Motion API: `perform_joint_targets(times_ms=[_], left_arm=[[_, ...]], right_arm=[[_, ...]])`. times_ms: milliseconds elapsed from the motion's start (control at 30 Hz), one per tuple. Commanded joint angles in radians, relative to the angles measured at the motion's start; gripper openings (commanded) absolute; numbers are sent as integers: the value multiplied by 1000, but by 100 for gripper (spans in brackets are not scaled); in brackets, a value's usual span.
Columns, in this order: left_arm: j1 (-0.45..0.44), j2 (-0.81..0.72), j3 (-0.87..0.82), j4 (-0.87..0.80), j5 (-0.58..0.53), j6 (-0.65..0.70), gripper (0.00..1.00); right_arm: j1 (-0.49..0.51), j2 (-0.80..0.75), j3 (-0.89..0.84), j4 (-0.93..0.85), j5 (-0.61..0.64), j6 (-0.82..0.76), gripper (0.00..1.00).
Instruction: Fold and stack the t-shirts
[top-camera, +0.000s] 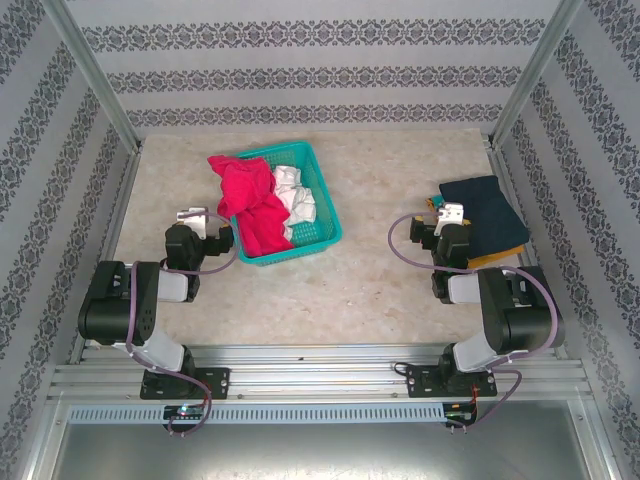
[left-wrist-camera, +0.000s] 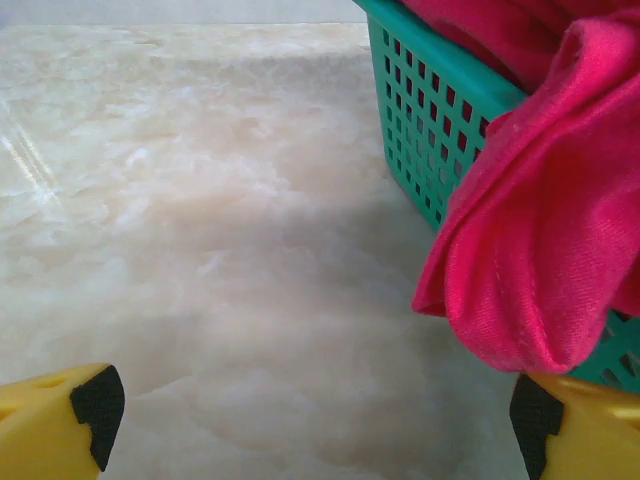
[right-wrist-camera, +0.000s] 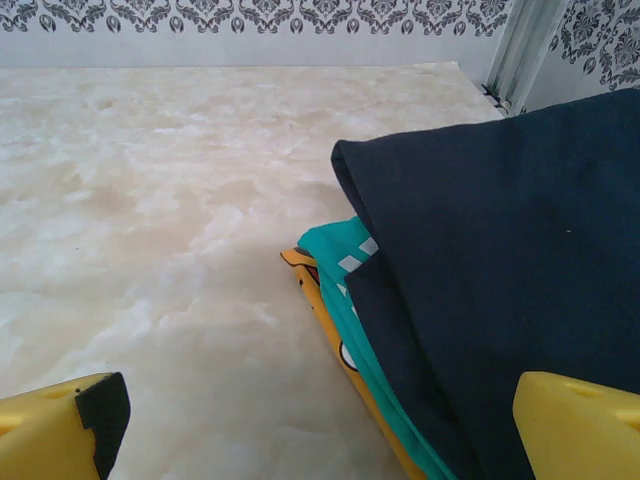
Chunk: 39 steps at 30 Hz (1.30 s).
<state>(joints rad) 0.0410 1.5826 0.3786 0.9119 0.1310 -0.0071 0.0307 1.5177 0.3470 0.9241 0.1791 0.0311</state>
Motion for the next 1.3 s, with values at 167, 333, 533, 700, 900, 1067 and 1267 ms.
perform_joint_targets(times_ms=[167, 333, 533, 700, 900, 1067, 1267], left_arm=[[2, 2, 14, 11, 22, 9, 100], [1, 2, 13, 12, 13, 6, 100], [1, 2, 5, 28, -31, -11, 100], [0, 2, 0, 36, -54, -22, 100], [0, -9, -50, 123, -137, -51, 100], [0, -206, -102, 50, -154, -52, 100], [-5, -540, 6, -396, -212, -119, 100]], right_arm=[[5, -7, 18, 8, 4, 25, 98], [5, -8, 18, 9, 4, 24, 98], [6, -8, 18, 8, 4, 24, 98], [5, -7, 18, 7, 3, 26, 98], [3, -40, 10, 3, 32, 40, 98], [-2, -164, 23, -135, -15, 33, 98], [1, -404, 83, -436, -117, 11, 98]])
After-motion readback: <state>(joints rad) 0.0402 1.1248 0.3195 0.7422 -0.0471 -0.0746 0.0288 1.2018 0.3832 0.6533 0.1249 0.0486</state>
